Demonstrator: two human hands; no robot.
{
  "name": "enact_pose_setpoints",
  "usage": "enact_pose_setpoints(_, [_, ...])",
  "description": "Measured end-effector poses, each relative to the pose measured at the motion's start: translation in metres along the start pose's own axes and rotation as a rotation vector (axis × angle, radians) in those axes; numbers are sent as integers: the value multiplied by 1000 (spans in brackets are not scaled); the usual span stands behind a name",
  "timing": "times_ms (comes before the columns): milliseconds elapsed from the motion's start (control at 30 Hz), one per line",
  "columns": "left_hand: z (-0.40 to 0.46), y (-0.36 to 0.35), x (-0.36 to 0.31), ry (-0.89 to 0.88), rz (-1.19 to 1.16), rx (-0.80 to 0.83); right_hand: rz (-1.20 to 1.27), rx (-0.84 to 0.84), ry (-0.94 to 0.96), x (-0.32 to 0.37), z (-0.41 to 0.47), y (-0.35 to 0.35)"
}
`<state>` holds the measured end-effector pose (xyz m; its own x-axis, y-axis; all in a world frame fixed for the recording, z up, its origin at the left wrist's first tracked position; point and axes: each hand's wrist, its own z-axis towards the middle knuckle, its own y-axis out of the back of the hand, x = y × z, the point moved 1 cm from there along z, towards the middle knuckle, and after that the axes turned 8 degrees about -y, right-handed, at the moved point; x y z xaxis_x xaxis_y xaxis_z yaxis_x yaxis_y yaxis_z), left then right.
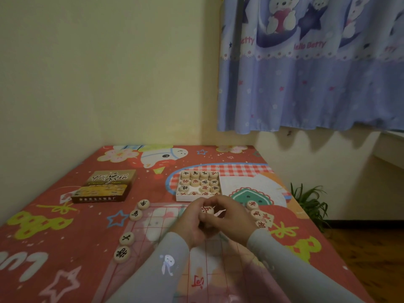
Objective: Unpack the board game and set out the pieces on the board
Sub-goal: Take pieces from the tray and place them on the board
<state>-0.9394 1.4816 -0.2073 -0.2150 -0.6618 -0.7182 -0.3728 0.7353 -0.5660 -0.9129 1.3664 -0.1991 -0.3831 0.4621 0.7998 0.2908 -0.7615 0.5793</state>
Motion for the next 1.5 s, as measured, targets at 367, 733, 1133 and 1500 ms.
enact_pose_setpoints(367, [-9, 8, 9, -8, -4, -6, 114, -77, -65, -16, -8, -6])
enact_pose_setpoints(733, [1, 13, -12, -26, -99, -87, 207, -322, -184, -52, 4, 28])
enact_pose_setpoints(1133, [13, 39, -16, -48, -48, -158, -250, -107, -225, -68, 0, -11])
enact_pose_setpoints(1500, [17, 48, -11, 44, -132, -86, -402, -78, -72, -61, 2, -16])
